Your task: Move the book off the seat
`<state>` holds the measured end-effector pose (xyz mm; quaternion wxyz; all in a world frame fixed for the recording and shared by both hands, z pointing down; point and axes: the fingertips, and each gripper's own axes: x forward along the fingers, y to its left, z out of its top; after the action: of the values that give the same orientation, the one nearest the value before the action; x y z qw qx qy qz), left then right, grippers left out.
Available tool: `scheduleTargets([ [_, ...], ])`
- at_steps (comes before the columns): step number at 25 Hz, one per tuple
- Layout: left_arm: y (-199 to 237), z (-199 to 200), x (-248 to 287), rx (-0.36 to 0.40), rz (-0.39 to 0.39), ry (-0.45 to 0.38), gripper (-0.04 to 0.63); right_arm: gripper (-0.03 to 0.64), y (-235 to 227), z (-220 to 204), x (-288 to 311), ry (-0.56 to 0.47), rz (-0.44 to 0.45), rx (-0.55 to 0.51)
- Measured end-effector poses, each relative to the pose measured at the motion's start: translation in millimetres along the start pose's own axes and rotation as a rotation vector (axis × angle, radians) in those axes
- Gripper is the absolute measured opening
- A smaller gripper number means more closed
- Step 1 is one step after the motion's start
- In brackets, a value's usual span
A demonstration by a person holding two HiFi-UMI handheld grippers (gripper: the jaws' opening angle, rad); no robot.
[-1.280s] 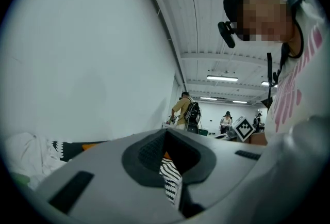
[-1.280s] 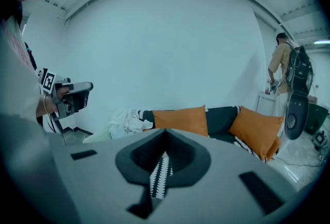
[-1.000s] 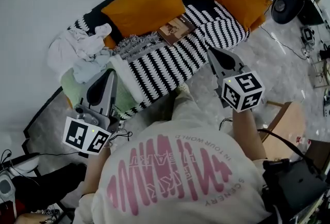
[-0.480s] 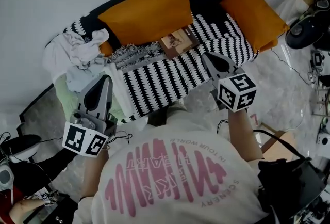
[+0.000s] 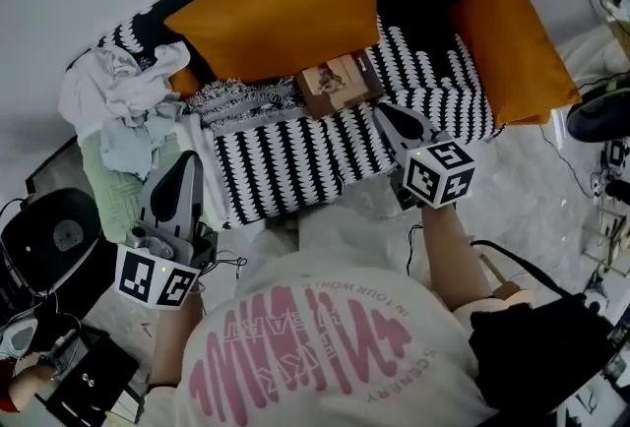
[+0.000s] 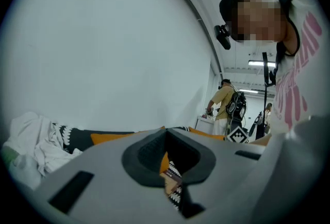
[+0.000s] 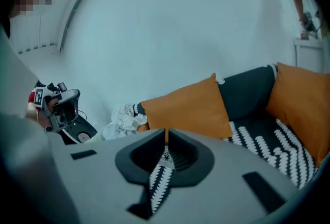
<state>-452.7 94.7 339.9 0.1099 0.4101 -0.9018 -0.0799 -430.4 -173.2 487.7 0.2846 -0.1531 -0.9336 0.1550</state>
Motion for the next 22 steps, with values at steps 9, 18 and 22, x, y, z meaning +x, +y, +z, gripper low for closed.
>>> scheduleTargets([
  [9, 25, -44, 37, -0.023, 0.058, 0.146, 0.008, 0.047, -61, -79, 84, 0.15, 0.038, 0.268],
  [18, 46, -71, 62, -0.021, 0.073, 0.255, 0.008, 0.211, -94, -187, 138, 0.309, 0.034, 0.678],
  [22, 47, -93, 67, -0.075, 0.076, 0.269, 0.008, 0.252, -102, -212, 161, 0.301, 0.048, 0.846],
])
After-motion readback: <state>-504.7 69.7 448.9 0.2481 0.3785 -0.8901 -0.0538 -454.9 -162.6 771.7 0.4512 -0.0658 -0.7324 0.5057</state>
